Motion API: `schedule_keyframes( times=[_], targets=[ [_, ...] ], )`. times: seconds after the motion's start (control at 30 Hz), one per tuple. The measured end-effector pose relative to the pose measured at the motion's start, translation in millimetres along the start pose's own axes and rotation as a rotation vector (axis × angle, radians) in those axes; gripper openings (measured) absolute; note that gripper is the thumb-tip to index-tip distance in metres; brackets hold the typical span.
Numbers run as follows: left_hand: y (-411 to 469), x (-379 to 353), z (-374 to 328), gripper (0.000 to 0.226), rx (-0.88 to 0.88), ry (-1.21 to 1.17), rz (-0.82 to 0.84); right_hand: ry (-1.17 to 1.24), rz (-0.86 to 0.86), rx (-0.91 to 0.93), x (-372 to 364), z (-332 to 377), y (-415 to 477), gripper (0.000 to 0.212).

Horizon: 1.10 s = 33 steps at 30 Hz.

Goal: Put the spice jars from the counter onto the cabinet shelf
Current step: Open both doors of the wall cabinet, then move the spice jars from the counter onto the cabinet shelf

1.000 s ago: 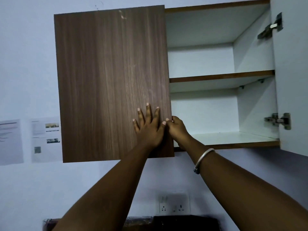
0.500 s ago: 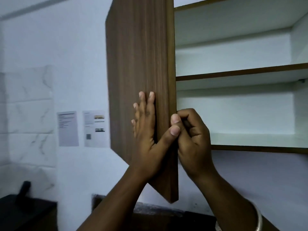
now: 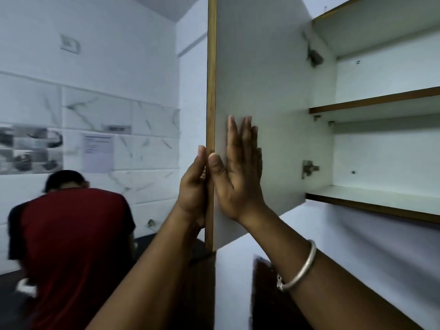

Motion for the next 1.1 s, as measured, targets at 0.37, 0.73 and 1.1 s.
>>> schedule_keyframes(
  times=[0.37, 0.73, 1.1],
  targets=[
    [15.3, 94.9, -1.5, 0.053, 0.123, 0.052, -0.254, -0.261, 0.041, -0.040, -77.0, -13.8, 12.8, 0.072],
    [-46.5, 36.7, -51.0, 0.048, -0.574, 0.756, -0.655, -0.127, 0.059, -0.003, -43.0, -6.5, 0.6, 0.069],
    [-80.4, -68.0, 110.7, 0.064, -0.552, 0.787, -0.021, 0.026, 0.073, -0.069, 90.1, -0.4, -142.1, 0.068]
  ],
)
Point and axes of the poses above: each hand's wrist, its own y-axis towards the middle knuckle, its own x-axis out of the back of the hand, z = x × y, the point moved 8 cm from there along y, towards the middle knuckle, and after that the axes turned 15 degrees about x, right-handed, at the moved point
